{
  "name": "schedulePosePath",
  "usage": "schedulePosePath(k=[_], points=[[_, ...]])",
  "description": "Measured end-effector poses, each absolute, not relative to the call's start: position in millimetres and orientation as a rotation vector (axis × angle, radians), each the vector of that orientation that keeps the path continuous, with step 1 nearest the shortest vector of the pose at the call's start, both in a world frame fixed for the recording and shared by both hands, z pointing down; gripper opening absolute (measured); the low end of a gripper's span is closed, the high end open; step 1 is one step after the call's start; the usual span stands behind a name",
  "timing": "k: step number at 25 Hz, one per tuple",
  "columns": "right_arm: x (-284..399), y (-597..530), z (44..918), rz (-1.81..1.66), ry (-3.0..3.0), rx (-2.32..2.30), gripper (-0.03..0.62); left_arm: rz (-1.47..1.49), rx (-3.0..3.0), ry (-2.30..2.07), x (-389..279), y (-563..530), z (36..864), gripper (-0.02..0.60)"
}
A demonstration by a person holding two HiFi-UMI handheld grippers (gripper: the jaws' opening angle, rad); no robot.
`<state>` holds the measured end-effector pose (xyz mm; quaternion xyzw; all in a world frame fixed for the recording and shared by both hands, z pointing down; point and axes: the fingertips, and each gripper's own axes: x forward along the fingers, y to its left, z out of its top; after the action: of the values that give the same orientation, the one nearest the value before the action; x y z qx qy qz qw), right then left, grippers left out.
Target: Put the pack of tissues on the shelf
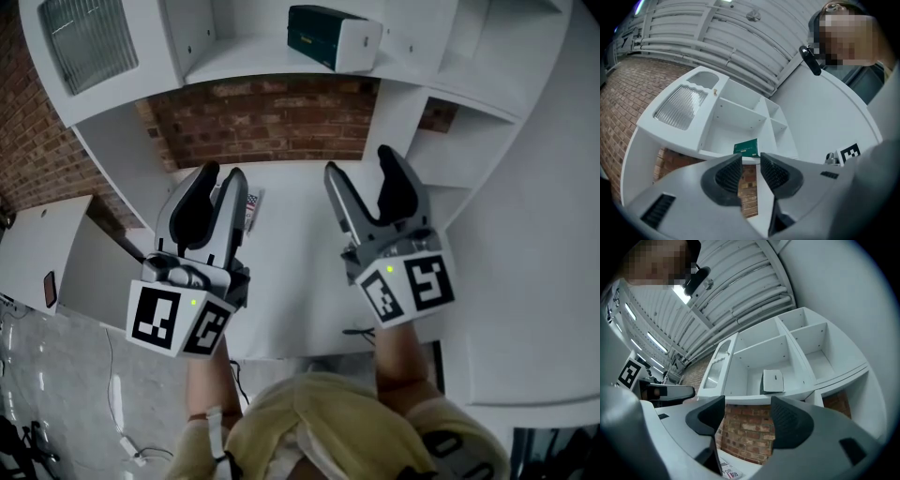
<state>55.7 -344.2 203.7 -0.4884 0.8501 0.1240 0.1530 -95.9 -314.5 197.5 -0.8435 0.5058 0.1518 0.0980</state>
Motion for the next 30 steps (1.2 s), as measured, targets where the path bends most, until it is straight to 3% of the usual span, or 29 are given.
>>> schedulePosePath(k=[10, 21, 30], points=[[59.0, -341.1, 215.7, 0.313, 2.446, -1.399, 0.228, 0.402, -2.519, 1.553, -98.3, -312.0, 216.3, 0.121], [65.2, -349.9, 222.9, 0.311, 2.383, -1.471, 0.006, 0.372, -2.523, 1.613, -110.4, -320.8, 230.3, 0.118], [65.9, -359.3, 227.9, 0.287, 2.412, -1.457, 0.002, 0.35, -2.514, 1.639, -111.4, -329.0, 232.9, 0.115]])
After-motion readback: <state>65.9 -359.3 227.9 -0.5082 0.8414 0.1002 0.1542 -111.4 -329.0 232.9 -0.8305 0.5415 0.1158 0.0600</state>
